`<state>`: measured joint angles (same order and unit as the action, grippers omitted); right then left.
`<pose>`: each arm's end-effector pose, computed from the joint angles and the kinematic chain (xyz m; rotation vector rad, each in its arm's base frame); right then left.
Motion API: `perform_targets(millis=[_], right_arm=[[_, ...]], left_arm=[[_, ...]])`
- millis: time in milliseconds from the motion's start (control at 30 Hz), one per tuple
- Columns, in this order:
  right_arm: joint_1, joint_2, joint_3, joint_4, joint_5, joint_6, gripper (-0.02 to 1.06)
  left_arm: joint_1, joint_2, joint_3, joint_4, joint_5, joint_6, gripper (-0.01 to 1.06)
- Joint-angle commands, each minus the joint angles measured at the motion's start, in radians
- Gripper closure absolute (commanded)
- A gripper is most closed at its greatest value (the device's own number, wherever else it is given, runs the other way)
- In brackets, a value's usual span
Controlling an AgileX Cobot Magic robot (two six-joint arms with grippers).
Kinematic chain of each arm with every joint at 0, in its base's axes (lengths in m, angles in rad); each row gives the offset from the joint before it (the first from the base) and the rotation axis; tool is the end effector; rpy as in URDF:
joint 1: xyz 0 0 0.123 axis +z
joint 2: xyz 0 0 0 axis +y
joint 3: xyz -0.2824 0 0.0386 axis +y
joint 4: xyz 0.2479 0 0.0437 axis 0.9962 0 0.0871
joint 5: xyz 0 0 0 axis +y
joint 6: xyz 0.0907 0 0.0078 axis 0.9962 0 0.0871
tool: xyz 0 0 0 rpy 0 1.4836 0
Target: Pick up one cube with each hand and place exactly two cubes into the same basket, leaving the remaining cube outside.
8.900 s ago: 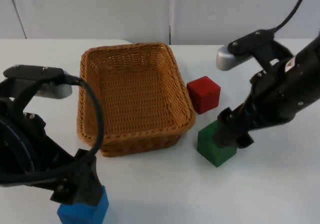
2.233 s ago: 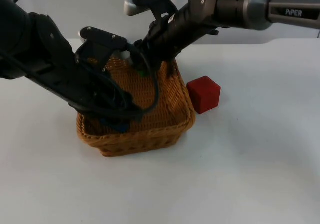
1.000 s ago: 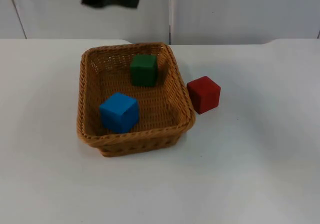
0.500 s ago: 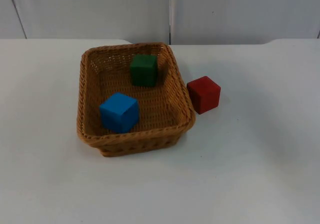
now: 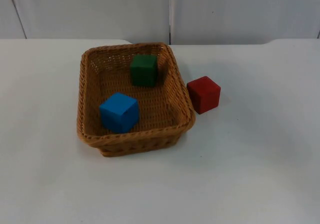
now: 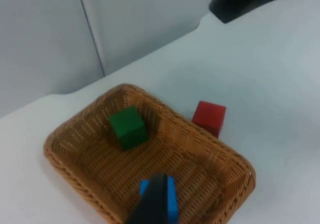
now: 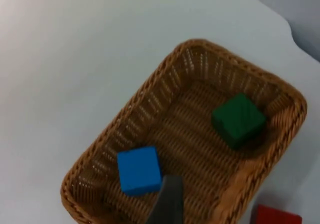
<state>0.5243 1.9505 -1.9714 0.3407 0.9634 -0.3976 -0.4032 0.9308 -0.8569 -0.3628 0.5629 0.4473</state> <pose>0.3741 0.2452 0.3553 -0.9739 2.2069 0.4850 0.1682 -0.0906 0.3533 0.6712 1.9902 -0.3602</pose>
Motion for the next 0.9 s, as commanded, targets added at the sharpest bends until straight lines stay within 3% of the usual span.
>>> perform_targets(millis=[0,100,133,233,367,867], right_arm=[[-0.002,-0.082,0.151,0.006,-0.111,-0.022,0.31],[-0.002,-0.172,0.348,0.008,-0.256,-0.035,0.31],[-0.002,-0.172,0.348,0.008,-0.256,-0.035,0.31],[-0.002,-0.269,0.535,0.010,-0.381,-0.035,0.31],[-0.002,-0.363,0.676,0.005,-0.455,-0.035,0.31],[-0.002,-0.670,0.905,0.005,-0.462,-0.035,0.31]], left_arm=[[-0.005,-0.045,0.054,0.007,-0.041,-0.011,0.16],[-0.005,-0.102,0.107,-0.003,-0.058,-0.015,0.16],[-0.005,-0.102,0.107,-0.003,-0.058,-0.015,0.16],[-0.005,-0.144,0.114,-0.007,-0.045,-0.015,0.16],[-0.005,-0.174,0.114,-0.019,-0.041,-0.018,0.16],[-0.005,-0.236,0.114,-0.015,0.038,-0.026,0.16]])
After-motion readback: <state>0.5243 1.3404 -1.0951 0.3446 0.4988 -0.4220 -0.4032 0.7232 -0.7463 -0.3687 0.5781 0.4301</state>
